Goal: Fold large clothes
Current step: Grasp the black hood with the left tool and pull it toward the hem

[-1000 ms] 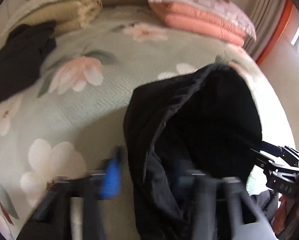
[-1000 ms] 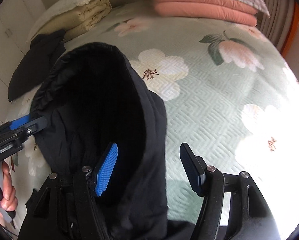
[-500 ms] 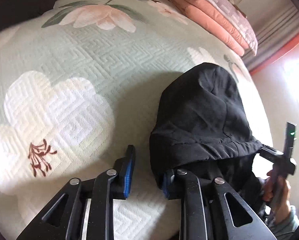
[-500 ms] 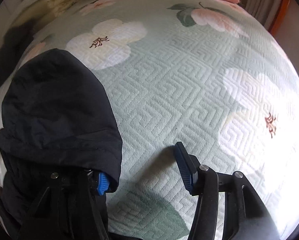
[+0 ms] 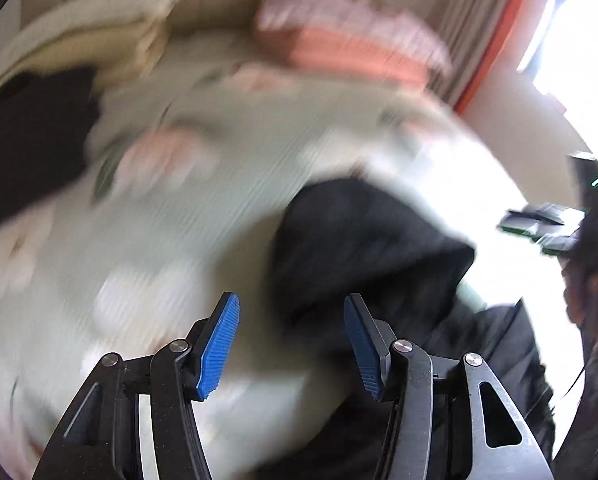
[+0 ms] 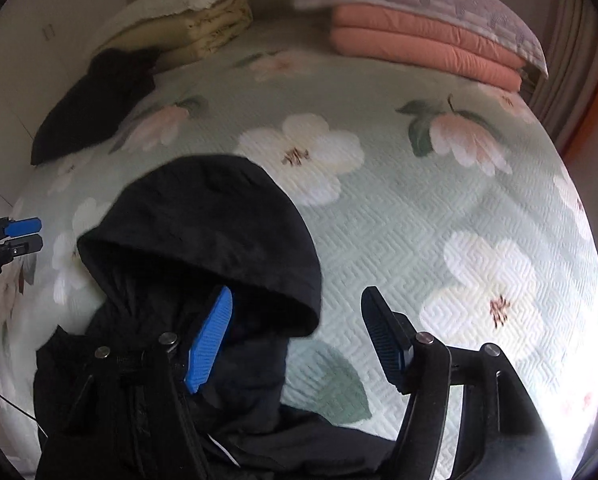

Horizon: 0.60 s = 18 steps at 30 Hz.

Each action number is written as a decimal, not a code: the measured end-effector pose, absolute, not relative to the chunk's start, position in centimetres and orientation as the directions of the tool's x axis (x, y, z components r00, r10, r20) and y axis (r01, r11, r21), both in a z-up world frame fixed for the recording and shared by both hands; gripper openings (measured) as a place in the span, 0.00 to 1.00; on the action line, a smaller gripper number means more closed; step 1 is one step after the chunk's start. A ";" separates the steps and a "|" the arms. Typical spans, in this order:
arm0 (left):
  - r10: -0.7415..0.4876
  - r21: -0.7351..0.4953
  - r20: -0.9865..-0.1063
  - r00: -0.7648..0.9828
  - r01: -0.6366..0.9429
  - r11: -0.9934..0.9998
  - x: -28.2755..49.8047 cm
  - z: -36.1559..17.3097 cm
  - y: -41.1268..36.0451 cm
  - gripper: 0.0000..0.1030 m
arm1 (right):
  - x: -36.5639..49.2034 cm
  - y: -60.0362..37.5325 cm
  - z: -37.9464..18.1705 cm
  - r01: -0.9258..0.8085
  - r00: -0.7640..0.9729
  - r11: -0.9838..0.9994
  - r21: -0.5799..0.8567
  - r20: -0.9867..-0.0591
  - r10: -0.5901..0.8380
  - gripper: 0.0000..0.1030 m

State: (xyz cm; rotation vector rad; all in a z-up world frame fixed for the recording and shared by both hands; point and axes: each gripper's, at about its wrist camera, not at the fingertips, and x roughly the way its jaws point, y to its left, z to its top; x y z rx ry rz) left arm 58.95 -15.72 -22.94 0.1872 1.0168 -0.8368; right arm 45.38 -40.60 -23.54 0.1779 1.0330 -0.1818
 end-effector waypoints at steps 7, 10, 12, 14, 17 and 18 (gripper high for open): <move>-0.409 -0.196 -0.901 0.142 0.708 0.678 60.9 -30.1 -26.3 0.47 | 53.4 -38.5 -29.0 0.210 0.435 0.969 0.132 -0.900 0.028 0.68; -0.364 -0.213 -0.927 0.093 0.668 0.713 60.5 -34.7 -24.1 0.38 | 53.9 -38.6 -33.9 0.203 0.336 0.974 0.104 -0.941 0.031 0.68; -0.393 -0.231 -0.915 0.094 0.677 0.699 59.6 -35.6 -22.9 0.40 | 52.9 -38.1 -36.0 0.163 0.345 0.983 0.088 -0.938 0.027 0.68; -0.418 -0.227 -0.900 0.121 0.690 0.687 58.9 -36.1 -21.9 0.40 | 52.6 -37.6 -36.3 0.152 0.372 0.986 0.061 -0.928 0.000 0.68; -0.412 -0.219 -0.902 0.128 0.688 0.692 58.7 -36.0 -21.9 0.40 | 53.2 -37.9 -36.6 0.158 0.369 0.985 0.064 -0.930 0.002 0.69; -0.418 -0.229 -0.900 0.121 0.685 0.692 58.8 -35.8 -21.8 0.40 | 53.3 -38.0 -36.4 0.154 0.361 0.986 0.071 -0.933 0.010 0.69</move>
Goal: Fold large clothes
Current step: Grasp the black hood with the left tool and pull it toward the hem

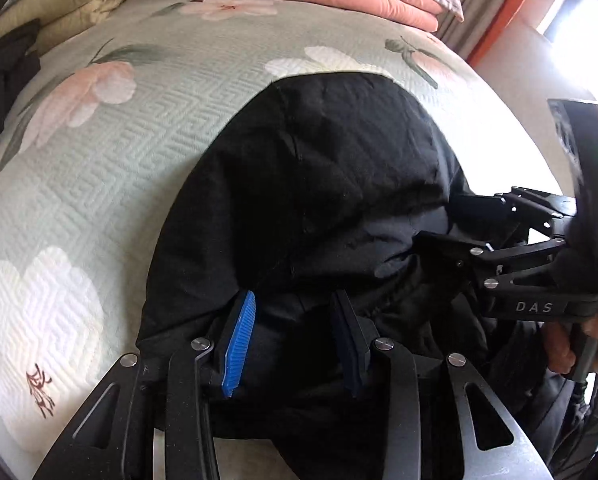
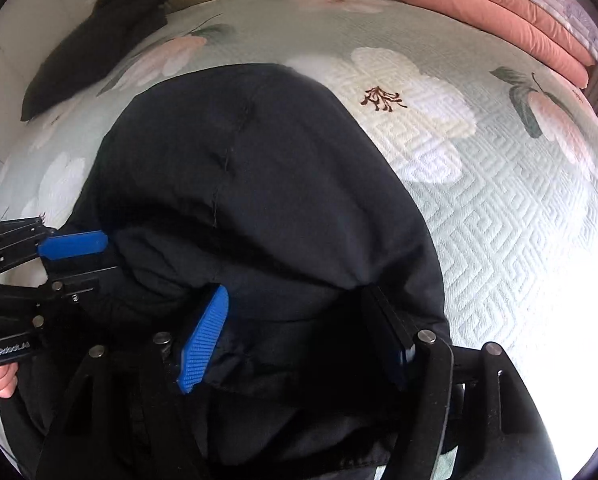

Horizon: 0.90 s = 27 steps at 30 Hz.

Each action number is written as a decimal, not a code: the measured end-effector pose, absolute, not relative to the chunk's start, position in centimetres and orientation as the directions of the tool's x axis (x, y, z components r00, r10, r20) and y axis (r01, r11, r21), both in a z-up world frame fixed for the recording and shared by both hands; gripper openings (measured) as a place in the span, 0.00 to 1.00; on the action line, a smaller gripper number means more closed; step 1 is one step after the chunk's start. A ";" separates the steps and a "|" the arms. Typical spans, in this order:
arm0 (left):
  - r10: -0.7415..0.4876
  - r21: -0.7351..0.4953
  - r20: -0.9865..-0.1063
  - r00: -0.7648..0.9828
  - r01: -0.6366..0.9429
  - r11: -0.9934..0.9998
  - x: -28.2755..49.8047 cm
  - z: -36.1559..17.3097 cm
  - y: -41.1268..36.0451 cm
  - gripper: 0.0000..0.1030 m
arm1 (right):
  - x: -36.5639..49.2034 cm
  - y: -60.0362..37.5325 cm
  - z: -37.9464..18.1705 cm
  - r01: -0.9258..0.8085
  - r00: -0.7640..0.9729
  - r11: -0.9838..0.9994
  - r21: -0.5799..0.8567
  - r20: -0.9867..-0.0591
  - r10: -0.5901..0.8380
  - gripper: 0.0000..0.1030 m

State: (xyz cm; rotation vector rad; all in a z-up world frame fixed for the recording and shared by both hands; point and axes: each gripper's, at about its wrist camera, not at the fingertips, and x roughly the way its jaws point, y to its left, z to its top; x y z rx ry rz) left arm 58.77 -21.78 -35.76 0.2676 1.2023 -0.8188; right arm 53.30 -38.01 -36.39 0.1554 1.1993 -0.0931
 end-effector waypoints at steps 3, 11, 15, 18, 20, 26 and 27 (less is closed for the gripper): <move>-0.436 -0.254 -0.895 0.090 0.701 0.666 58.7 -34.3 -21.2 0.40 | 52.6 -38.7 -34.0 0.157 0.352 0.984 0.081 -0.936 0.021 0.68; -0.410 -0.238 -0.901 0.140 0.632 0.738 58.2 -34.0 -16.5 0.58 | 49.1 -40.5 -33.5 0.192 0.345 0.981 0.030 -0.938 -0.039 0.63; -0.387 -0.264 -0.917 0.095 0.582 0.769 59.2 -36.6 -16.1 0.64 | 49.3 -41.0 -36.9 0.197 0.310 0.980 0.027 -0.950 -0.036 0.66; -0.368 -0.249 -0.927 0.078 0.607 0.755 59.2 -35.5 -15.8 0.64 | 49.5 -41.6 -36.4 0.183 0.296 0.982 0.052 -0.955 -0.005 0.67; -0.402 -0.257 -0.912 0.087 0.642 0.723 58.9 -33.5 -15.2 0.61 | 48.6 -42.7 -34.7 0.168 0.309 0.983 0.075 -0.951 0.020 0.67; -0.530 -0.296 -0.838 0.133 0.705 0.644 61.0 -27.7 -15.3 0.67 | 50.2 -46.2 -30.3 0.140 0.408 0.968 0.206 -0.903 0.133 0.75; -0.540 -0.308 -0.832 0.127 0.704 0.640 62.5 -27.9 -16.0 0.68 | 51.2 -46.7 -30.3 0.135 0.407 0.971 0.197 -0.904 0.127 0.75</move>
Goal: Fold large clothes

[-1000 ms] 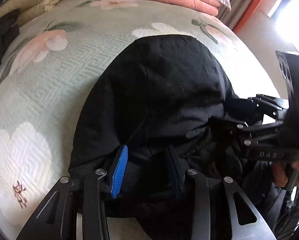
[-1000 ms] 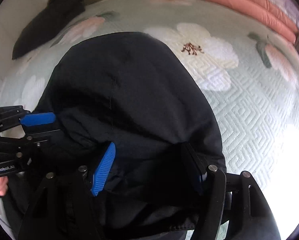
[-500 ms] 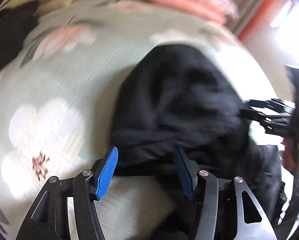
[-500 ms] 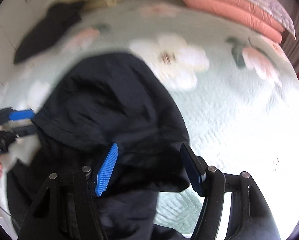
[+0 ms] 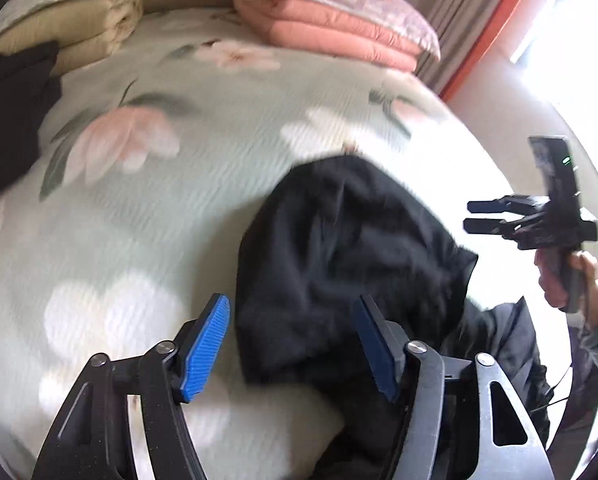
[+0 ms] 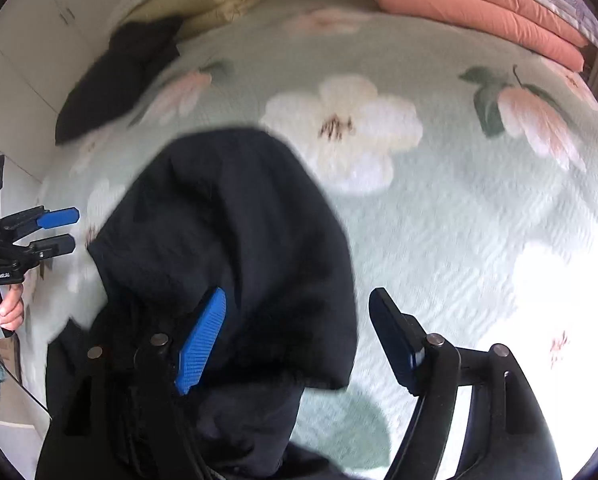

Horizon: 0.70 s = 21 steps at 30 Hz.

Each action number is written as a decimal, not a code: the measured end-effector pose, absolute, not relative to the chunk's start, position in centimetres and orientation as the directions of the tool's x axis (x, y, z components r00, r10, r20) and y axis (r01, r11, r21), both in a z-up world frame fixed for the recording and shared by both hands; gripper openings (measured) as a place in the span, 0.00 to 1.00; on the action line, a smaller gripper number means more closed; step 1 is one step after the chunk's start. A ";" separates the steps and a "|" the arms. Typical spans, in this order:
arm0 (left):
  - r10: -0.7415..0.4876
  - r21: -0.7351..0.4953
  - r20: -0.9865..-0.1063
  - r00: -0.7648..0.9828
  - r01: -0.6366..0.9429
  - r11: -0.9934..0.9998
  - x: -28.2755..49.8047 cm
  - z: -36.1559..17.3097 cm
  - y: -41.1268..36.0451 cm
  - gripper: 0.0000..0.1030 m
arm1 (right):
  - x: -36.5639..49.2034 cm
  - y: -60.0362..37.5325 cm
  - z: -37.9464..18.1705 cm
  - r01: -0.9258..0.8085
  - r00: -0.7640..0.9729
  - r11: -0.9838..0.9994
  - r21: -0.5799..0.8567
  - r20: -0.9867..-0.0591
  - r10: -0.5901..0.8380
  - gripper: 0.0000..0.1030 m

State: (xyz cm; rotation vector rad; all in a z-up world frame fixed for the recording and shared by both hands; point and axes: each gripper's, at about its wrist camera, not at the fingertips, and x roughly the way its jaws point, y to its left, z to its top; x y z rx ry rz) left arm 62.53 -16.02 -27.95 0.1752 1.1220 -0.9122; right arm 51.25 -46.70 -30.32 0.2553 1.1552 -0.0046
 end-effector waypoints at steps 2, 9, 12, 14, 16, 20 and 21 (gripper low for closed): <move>-0.558 -0.349 -0.826 0.084 0.700 0.623 65.1 -28.9 -17.8 0.70 | 53.1 -46.7 -30.9 0.124 0.392 0.974 0.188 -0.911 0.126 0.75; -0.494 -0.436 -0.864 -0.101 0.642 0.631 68.0 -35.6 -22.9 0.70 | 58.4 -47.2 -35.0 0.088 0.308 0.965 0.245 -0.928 0.208 0.75; -0.492 -0.435 -0.865 -0.102 0.642 0.631 68.1 -36.7 -23.4 0.70 | 59.1 -47.5 -36.8 0.080 0.280 0.957 0.279 -0.928 0.247 0.75; -0.498 -0.445 -0.861 -0.107 0.631 0.636 68.3 -36.8 -23.6 0.67 | 59.0 -47.3 -37.1 0.070 0.295 0.955 0.289 -0.920 0.257 0.74; -0.490 -0.434 -0.866 -0.101 0.640 0.634 68.0 -36.7 -24.1 0.40 | 58.7 -46.8 -37.2 0.039 0.296 0.952 0.304 -0.913 0.280 0.49; -0.492 -0.359 -0.870 -0.026 0.717 0.597 65.3 -34.3 -24.8 0.12 | 57.4 -44.8 -35.6 -0.010 0.328 0.974 0.228 -0.919 0.219 0.18; -0.501 -0.346 -0.865 -0.004 0.728 0.592 64.9 -33.4 -24.7 0.11 | 56.7 -44.4 -34.6 -0.014 0.349 0.979 0.204 -0.916 0.196 0.16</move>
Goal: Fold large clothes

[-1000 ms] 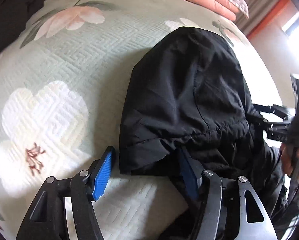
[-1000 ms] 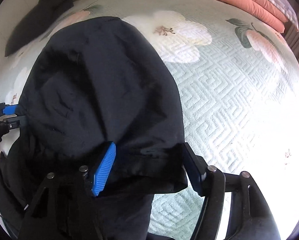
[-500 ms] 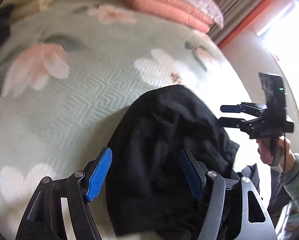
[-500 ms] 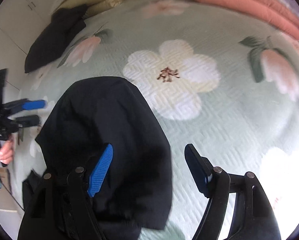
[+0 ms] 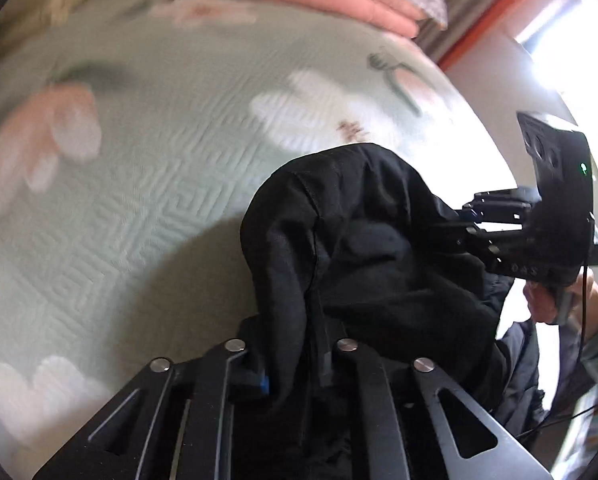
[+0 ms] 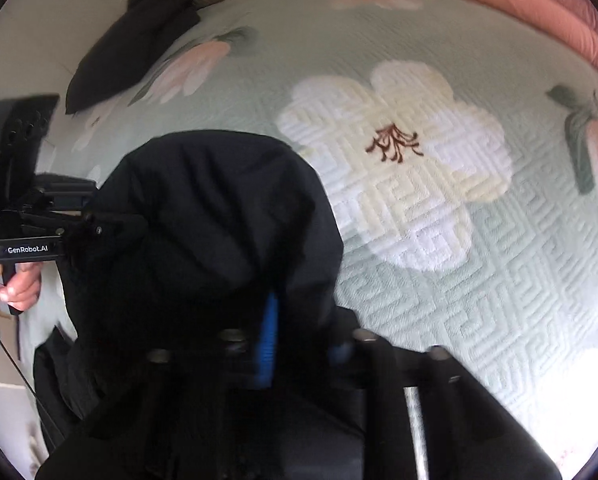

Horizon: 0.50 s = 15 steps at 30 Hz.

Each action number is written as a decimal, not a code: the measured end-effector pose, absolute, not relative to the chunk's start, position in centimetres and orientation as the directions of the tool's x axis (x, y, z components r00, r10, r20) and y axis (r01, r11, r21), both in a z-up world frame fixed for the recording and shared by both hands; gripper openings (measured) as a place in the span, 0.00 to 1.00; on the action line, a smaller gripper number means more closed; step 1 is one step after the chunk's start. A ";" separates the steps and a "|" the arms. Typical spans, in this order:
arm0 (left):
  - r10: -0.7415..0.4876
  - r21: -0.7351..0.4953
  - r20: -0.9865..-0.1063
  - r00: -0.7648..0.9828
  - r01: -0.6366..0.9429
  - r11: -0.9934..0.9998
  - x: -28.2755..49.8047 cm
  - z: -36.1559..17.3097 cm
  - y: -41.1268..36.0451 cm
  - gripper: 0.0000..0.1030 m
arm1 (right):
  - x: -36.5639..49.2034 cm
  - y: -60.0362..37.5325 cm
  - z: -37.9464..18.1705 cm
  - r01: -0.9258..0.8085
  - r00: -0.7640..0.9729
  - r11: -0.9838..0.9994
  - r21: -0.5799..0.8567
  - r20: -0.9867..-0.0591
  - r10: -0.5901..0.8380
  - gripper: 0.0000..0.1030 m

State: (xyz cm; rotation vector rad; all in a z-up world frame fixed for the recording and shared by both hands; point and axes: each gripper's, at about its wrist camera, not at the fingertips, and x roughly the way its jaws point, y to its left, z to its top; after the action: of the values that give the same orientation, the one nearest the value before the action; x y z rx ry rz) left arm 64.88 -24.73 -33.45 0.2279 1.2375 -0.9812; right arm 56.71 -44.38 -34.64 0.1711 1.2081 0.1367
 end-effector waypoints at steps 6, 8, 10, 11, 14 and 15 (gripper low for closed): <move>-0.608 -0.268 -0.779 0.153 0.796 0.543 57.7 -24.6 -21.1 0.09 | 49.9 -41.0 -26.0 -0.045 0.526 0.995 0.091 -0.844 0.101 0.13; -0.631 -0.233 -0.750 0.198 0.814 0.533 54.4 -21.5 -19.5 0.09 | 46.6 -39.1 -22.9 -0.055 0.583 0.998 0.039 -0.810 0.064 0.13; -0.638 -0.190 -0.733 0.237 0.829 0.526 51.1 -19.2 -18.2 0.09 | 43.1 -36.9 -20.3 -0.055 0.627 0.998 -0.007 -0.778 0.029 0.13; -0.640 -0.166 -0.724 0.256 0.836 0.523 48.8 -18.0 -17.3 0.09 | 41.3 -36.0 -19.3 -0.052 0.642 0.998 -0.028 -0.767 0.012 0.13; -0.630 -0.118 -0.720 0.291 0.843 0.525 44.1 -16.3 -15.0 0.09 | 35.5 -32.8 -17.1 -0.039 0.672 0.995 -0.093 -0.739 -0.043 0.13; -0.622 -0.096 -0.721 0.305 0.845 0.525 42.1 -15.9 -14.2 0.09 | 33.6 -31.7 -16.8 -0.032 0.679 0.993 -0.113 -0.731 -0.061 0.13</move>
State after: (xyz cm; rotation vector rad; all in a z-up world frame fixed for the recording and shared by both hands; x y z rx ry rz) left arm 42.13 -14.25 -15.91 0.3286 0.7859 -0.9945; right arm 33.62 -31.73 -16.75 -0.1197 0.8243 -0.0166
